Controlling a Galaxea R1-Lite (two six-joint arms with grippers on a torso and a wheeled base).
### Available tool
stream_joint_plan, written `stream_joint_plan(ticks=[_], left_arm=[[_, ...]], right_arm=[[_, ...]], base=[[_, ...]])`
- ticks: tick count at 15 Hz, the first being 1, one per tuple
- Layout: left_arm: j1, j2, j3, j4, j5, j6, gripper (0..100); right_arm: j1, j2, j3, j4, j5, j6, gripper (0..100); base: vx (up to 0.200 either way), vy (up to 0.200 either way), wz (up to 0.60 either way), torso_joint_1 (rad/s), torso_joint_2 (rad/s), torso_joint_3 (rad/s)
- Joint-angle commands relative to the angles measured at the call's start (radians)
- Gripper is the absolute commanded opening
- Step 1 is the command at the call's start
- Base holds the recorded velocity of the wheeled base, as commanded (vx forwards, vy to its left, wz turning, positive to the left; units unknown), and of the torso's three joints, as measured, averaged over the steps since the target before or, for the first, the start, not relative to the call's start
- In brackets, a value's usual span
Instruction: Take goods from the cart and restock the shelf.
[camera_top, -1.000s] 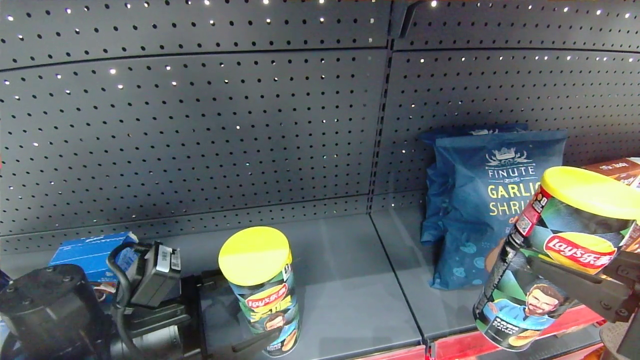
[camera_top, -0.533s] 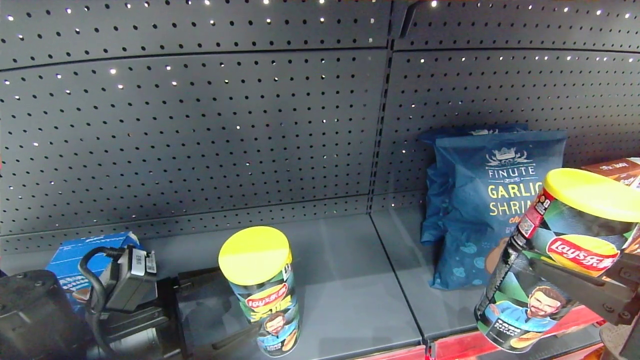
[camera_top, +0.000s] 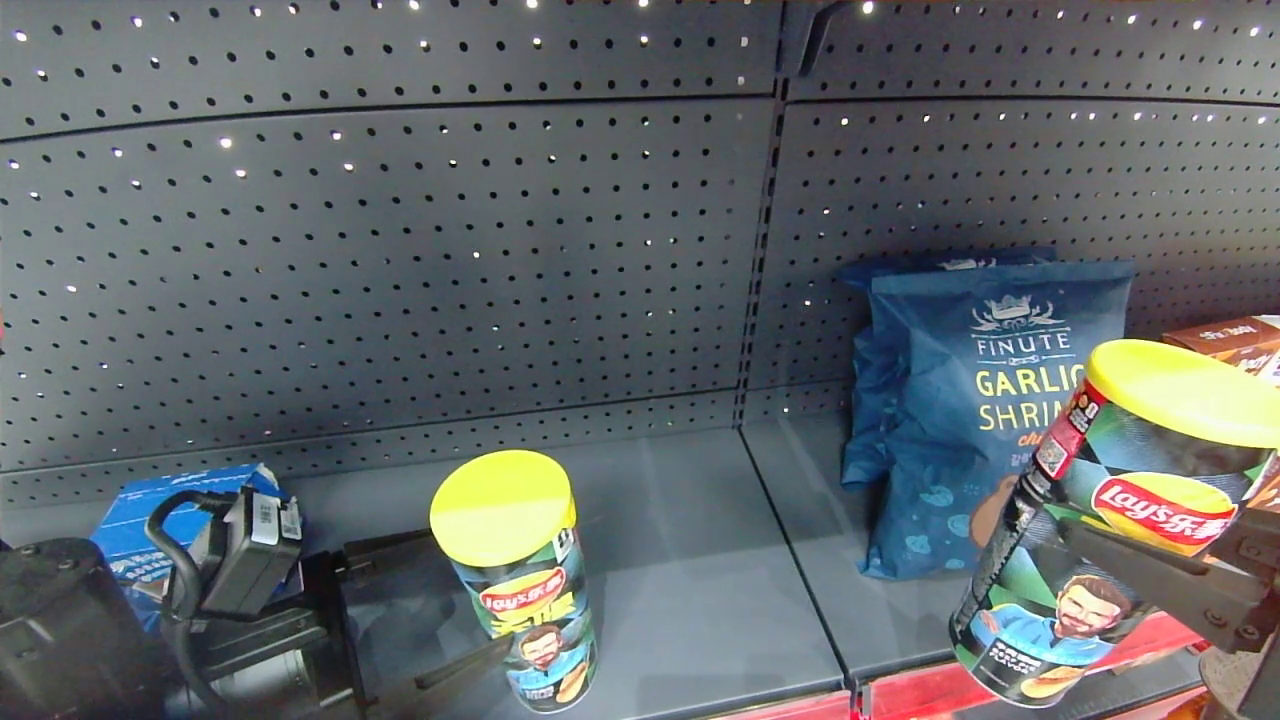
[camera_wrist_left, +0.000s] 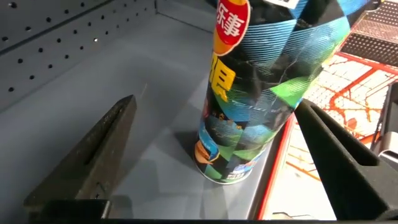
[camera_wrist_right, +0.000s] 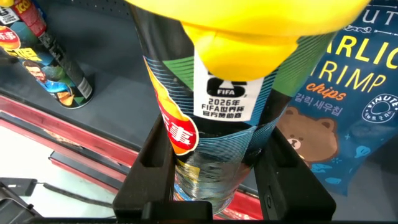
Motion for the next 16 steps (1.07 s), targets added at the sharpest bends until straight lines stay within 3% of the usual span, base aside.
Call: stream_joint_plan(ticks=[1, 16], left_arm=[[0.002, 0.002, 0.0, 0.0, 0.001, 0.0, 100], [0.011, 0.002, 0.002, 0.0, 0.001, 0.0, 100]], right_arm=[[0.0, 0.0, 0.0, 0.0, -0.001, -0.001, 0], [0.0, -0.003, 0.0, 0.0, -0.001, -0.001, 0]], base=[[0.0, 0.0, 0.0, 0.0, 0.0, 0.0], [0.0, 0.0, 0.0, 0.0, 0.0, 0.0]])
